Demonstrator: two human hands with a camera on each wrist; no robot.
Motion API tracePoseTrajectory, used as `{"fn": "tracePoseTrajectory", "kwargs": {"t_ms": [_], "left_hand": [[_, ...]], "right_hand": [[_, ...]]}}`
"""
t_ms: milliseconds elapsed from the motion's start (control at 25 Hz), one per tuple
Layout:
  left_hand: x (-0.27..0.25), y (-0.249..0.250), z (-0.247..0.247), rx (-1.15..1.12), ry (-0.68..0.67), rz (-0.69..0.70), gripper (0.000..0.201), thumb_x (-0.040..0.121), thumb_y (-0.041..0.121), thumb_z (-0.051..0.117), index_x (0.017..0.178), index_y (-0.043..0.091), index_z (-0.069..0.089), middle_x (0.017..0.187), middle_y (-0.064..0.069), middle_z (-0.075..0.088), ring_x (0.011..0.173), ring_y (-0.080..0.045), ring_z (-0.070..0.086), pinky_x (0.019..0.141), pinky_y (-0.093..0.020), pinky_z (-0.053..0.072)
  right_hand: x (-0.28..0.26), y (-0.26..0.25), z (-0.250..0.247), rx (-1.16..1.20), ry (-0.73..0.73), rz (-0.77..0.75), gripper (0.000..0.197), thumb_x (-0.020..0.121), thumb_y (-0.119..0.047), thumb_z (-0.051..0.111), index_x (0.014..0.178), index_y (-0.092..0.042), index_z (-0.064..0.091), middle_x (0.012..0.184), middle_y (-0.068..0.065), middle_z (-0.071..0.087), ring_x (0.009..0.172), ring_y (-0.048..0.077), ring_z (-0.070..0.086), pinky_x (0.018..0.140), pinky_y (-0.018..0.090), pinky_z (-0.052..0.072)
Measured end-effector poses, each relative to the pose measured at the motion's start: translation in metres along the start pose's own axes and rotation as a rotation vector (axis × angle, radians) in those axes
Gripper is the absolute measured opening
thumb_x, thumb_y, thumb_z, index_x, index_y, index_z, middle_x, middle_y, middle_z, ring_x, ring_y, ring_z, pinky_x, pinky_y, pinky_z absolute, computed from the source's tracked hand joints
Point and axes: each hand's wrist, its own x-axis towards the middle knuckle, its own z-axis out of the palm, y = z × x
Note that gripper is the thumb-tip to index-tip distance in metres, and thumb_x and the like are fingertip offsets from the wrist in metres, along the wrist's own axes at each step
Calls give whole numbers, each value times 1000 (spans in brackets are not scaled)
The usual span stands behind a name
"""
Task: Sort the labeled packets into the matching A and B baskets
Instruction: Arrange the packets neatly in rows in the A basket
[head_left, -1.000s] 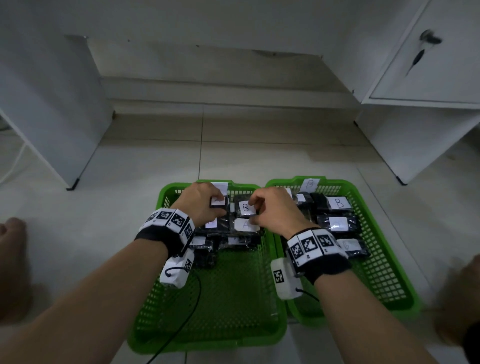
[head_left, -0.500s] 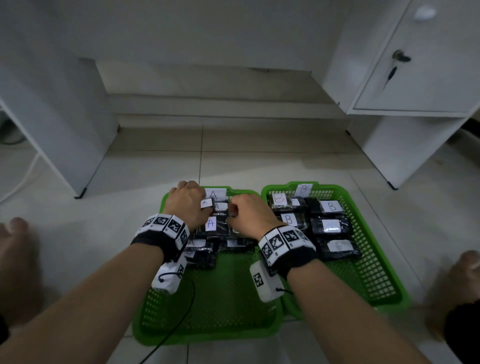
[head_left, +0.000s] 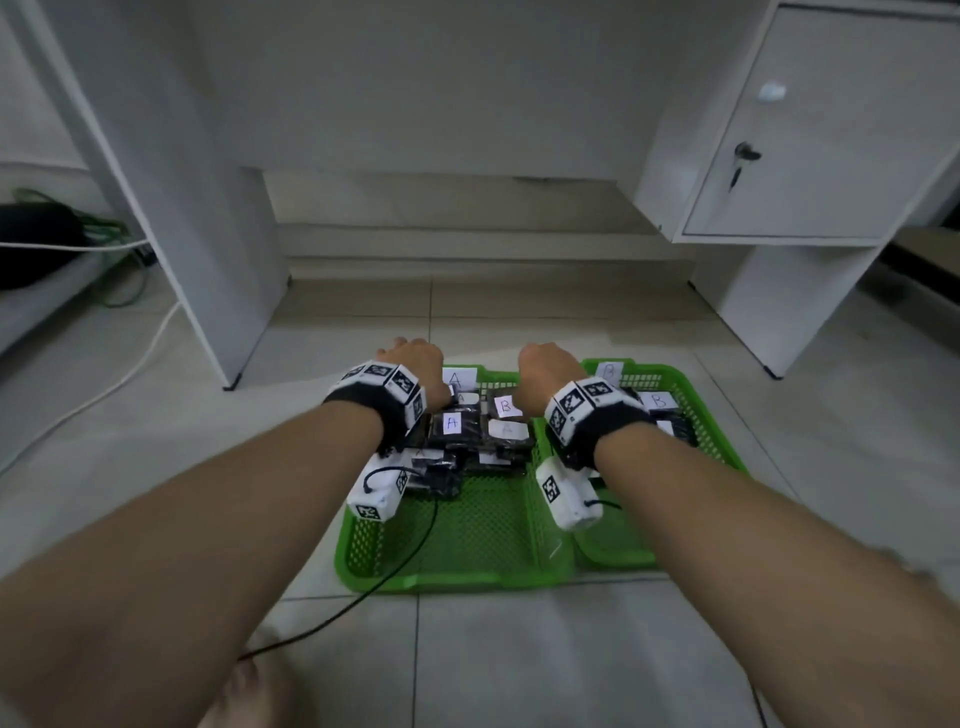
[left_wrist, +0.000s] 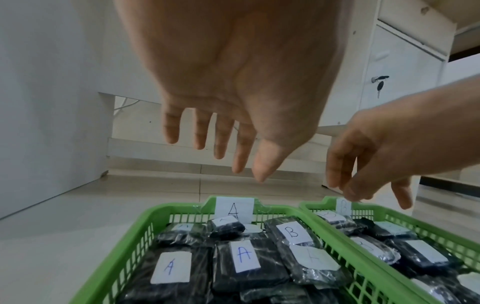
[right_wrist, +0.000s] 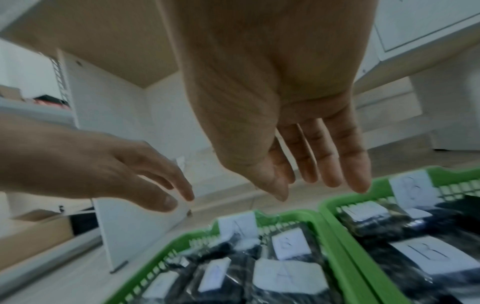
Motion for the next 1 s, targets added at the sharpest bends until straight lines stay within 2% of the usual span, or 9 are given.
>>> {"fn": "tracePoseTrajectory", "kwargs": {"t_ms": [120, 200, 320, 400, 480, 560, 720, 800, 1000], "left_hand": [[14, 8, 16, 26, -41, 51, 41, 93, 39, 53, 129, 19, 59, 134, -5, 55, 127, -29, 46, 104, -48, 40], [21, 17, 27, 24, -86, 81, 44, 96, 41, 49, 138, 27, 53, 145, -2, 47, 137, -29, 37, 109, -52, 35], [38, 35, 45, 56, -173, 136, 50, 99, 48, 39, 148, 40, 39, 164, 1, 17, 151, -30, 9, 117, -61, 17], [51, 46, 57, 57, -217, 139, 54, 99, 51, 35, 152, 44, 29, 167, 4, 1, 153, -28, -5, 118, -65, 7], [71, 59, 74, 29, -238, 143, 57, 99, 52, 35, 154, 40, 25, 167, 4, -2, 153, -28, -8, 117, -67, 4], [87, 62, 82, -38, -202, 148, 55, 100, 46, 37, 153, 32, 33, 166, 1, 8, 153, -28, 2, 116, -68, 12], [99, 58, 82, 25, -93, 233, 40, 98, 27, 45, 137, 21, 49, 152, -4, 36, 142, -31, 27, 103, -59, 43], [99, 57, 84, 17, -58, 264, 40, 97, 25, 45, 136, 19, 49, 149, -2, 39, 140, -31, 29, 102, -56, 45], [102, 47, 85, -29, -78, 316, 46, 98, 25, 40, 144, 18, 43, 159, 0, 28, 148, -29, 18, 108, -55, 40]], "right_hand": [[14, 25, 18, -10, -30, 64, 28, 88, -21, 67, 68, -15, 49, 89, 12, 69, 64, 25, 56, 56, 28, 43], [12, 34, 29, -4, -70, 83, 25, 90, -16, 65, 69, -12, 52, 87, 12, 68, 62, 23, 55, 56, 28, 43], [8, 43, 45, 0, -75, 81, 8, 91, -10, 63, 93, -2, 64, 102, 17, 68, 91, 30, 67, 73, 34, 54], [12, 48, 51, 15, -41, 83, 20, 89, -10, 67, 105, 2, 64, 111, 20, 68, 106, 34, 67, 83, 37, 55], [23, 55, 55, 13, -58, 74, 26, 87, -14, 71, 106, 3, 64, 111, 19, 68, 106, 34, 67, 82, 36, 55], [34, 55, 55, 6, -80, 82, 29, 85, -18, 74, 105, 0, 64, 110, 17, 66, 104, 32, 67, 78, 34, 54], [40, 49, 56, -7, -124, 87, 31, 85, -18, 77, 108, -2, 63, 112, 15, 63, 104, 31, 64, 81, 36, 55], [38, 48, 52, -16, -150, 77, 28, 86, -14, 74, 108, -1, 63, 111, 16, 62, 105, 32, 64, 81, 36, 55], [41, 48, 47, 5, -223, 86, 22, 85, -11, 73, 102, 1, 65, 108, 18, 65, 102, 34, 66, 76, 36, 55]]}}
